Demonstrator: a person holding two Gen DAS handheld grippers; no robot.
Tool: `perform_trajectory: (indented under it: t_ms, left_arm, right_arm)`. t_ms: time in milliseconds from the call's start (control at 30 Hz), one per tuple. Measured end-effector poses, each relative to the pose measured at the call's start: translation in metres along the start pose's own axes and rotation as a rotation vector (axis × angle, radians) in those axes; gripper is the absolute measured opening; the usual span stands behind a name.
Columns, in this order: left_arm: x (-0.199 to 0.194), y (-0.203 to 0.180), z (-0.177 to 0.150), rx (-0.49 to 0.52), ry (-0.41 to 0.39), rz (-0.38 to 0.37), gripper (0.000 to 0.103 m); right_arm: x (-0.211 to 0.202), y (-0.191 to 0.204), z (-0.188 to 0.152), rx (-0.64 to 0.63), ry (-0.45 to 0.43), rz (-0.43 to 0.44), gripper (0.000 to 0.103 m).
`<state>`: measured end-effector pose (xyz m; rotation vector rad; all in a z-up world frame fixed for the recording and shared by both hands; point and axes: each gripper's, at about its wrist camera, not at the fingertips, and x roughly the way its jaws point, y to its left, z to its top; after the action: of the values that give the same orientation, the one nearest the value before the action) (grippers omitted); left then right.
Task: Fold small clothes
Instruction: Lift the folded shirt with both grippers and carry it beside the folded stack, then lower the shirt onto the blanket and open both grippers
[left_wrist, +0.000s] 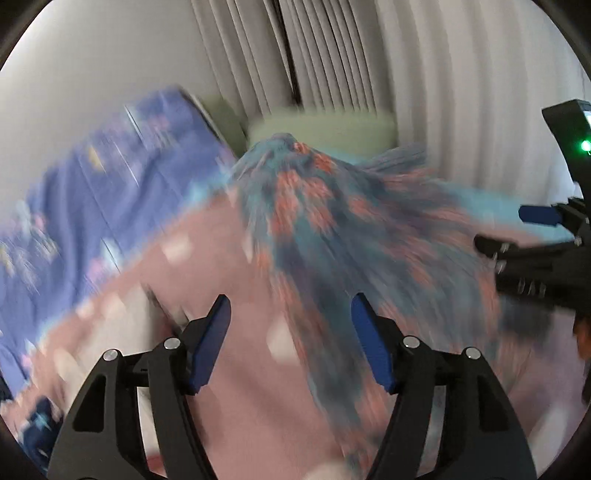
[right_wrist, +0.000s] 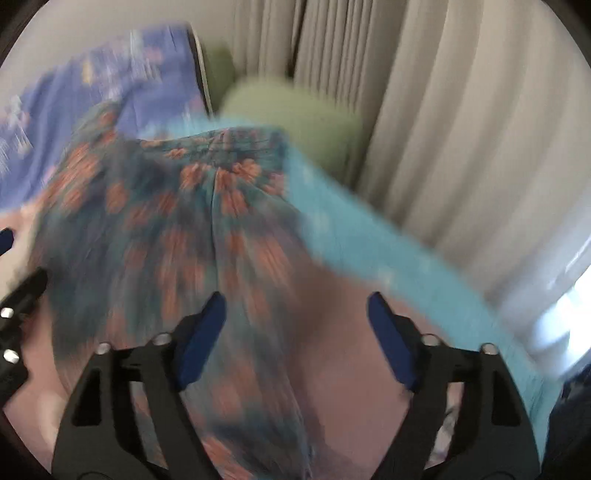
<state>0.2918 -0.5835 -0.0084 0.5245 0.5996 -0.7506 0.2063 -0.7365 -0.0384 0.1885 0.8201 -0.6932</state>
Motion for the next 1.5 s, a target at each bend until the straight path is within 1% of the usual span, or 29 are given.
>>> perform_trajectory:
  t_ms: [33,67,100,133,200,233,300,333,367,400,467,533,567,600,633,700,800,867,900,933,967,1000,1133,1167,1333,1433,1500]
  left_arm:
    - [0.007,-0.003,-0.011,0.015,0.03,-0.016,0.068]
    - [0.018,-0.009,-0.027,0.05,0.071,-0.025,0.068]
    - [0.025,-0.016,-0.039,0.08,0.094,-0.04,0.069]
    - [0.025,-0.021,-0.046,0.093,0.083,-0.024,0.069]
    - [0.025,-0.026,-0.045,0.121,0.07,0.013,0.069]
    - [0.023,-0.028,-0.045,0.126,0.076,0.024,0.069]
    - [0.016,-0.033,-0.046,0.123,0.077,0.033,0.069]
    - [0.012,-0.033,-0.048,0.117,0.071,0.035,0.069]
    - [0.006,-0.036,-0.051,0.111,0.067,0.034,0.069]
    - [0.001,-0.036,-0.054,0.095,0.063,0.03,0.069]
    - [-0.008,-0.031,-0.059,0.067,0.049,0.016,0.07]
    - [-0.025,-0.024,-0.067,0.024,0.009,-0.036,0.074]
    - [-0.042,-0.02,-0.072,-0.005,-0.03,-0.07,0.075]
    - [-0.059,-0.016,-0.077,-0.025,-0.068,-0.087,0.079]
    - [-0.069,-0.014,-0.08,-0.032,-0.092,-0.093,0.082]
    - [-0.104,-0.011,-0.09,-0.043,-0.156,-0.123,0.084]
    - [-0.148,-0.011,-0.099,-0.067,-0.23,-0.165,0.094]
    - [-0.172,-0.01,-0.105,-0.093,-0.276,-0.183,0.098]
    - [-0.185,-0.009,-0.108,-0.114,-0.296,-0.19,0.101]
    - [-0.194,-0.009,-0.111,-0.13,-0.309,-0.19,0.101]
    - [-0.206,-0.008,-0.114,-0.15,-0.326,-0.189,0.102]
    - [-0.215,-0.007,-0.117,-0.158,-0.337,-0.188,0.102]
    - [-0.253,-0.007,-0.129,-0.191,-0.369,-0.157,0.102]
    - [-0.26,-0.008,-0.132,-0.193,-0.376,-0.149,0.102]
    - [-0.298,-0.015,-0.147,-0.214,-0.41,-0.122,0.102]
    - [-0.318,-0.016,-0.159,-0.241,-0.414,-0.109,0.102]
    - [-0.331,-0.016,-0.167,-0.255,-0.413,-0.096,0.102]
  right_arm:
    - [0.013,-0.001,-0.014,0.0,0.041,0.005,0.077]
    - [0.021,-0.002,-0.024,0.006,0.06,0.018,0.077]
    - [0.025,-0.005,-0.035,0.035,0.059,0.039,0.077]
    - [0.027,-0.011,-0.039,0.076,0.052,0.062,0.077]
    - [0.028,-0.02,-0.043,0.136,0.061,0.089,0.077]
    - [0.029,-0.018,-0.042,0.132,0.057,0.081,0.079]
    - [0.023,-0.006,-0.043,0.095,0.035,0.027,0.079]
    - [0.019,0.001,-0.044,0.066,0.018,-0.014,0.079]
    - [0.014,0.004,-0.053,0.047,0.003,-0.043,0.079]
    - [0.01,0.009,-0.054,0.027,-0.014,-0.076,0.079]
    - [0.0,0.011,-0.053,0.009,-0.053,-0.111,0.079]
    - [-0.022,0.005,-0.059,0.028,-0.136,-0.129,0.079]
    - [-0.045,-0.001,-0.068,0.055,-0.213,-0.121,0.081]
    - [-0.062,-0.006,-0.076,0.075,-0.256,-0.1,0.081]
    - [-0.075,-0.009,-0.083,0.09,-0.283,-0.075,0.082]
    - [-0.109,-0.015,-0.108,0.111,-0.333,-0.017,0.082]
    - [-0.154,-0.012,-0.142,0.084,-0.397,0.007,0.087]
    - [-0.179,-0.013,-0.158,0.118,-0.413,0.05,0.089]
    - [-0.191,-0.014,-0.166,0.145,-0.414,0.095,0.09]
    - [-0.2,-0.014,-0.172,0.167,-0.41,0.135,0.092]
    - [-0.212,-0.014,-0.178,0.185,-0.406,0.157,0.093]
    - [-0.223,-0.013,-0.182,0.196,-0.407,0.153,0.093]
    - [-0.263,-0.012,-0.197,0.204,-0.409,0.08,0.098]
    - [-0.277,-0.012,-0.201,0.208,-0.422,0.057,0.098]
    - [-0.329,-0.017,-0.221,0.239,-0.488,-0.003,0.101]
    - [-0.349,-0.016,-0.229,0.23,-0.505,0.013,0.101]
    - [-0.361,-0.013,-0.234,0.213,-0.503,0.053,0.101]
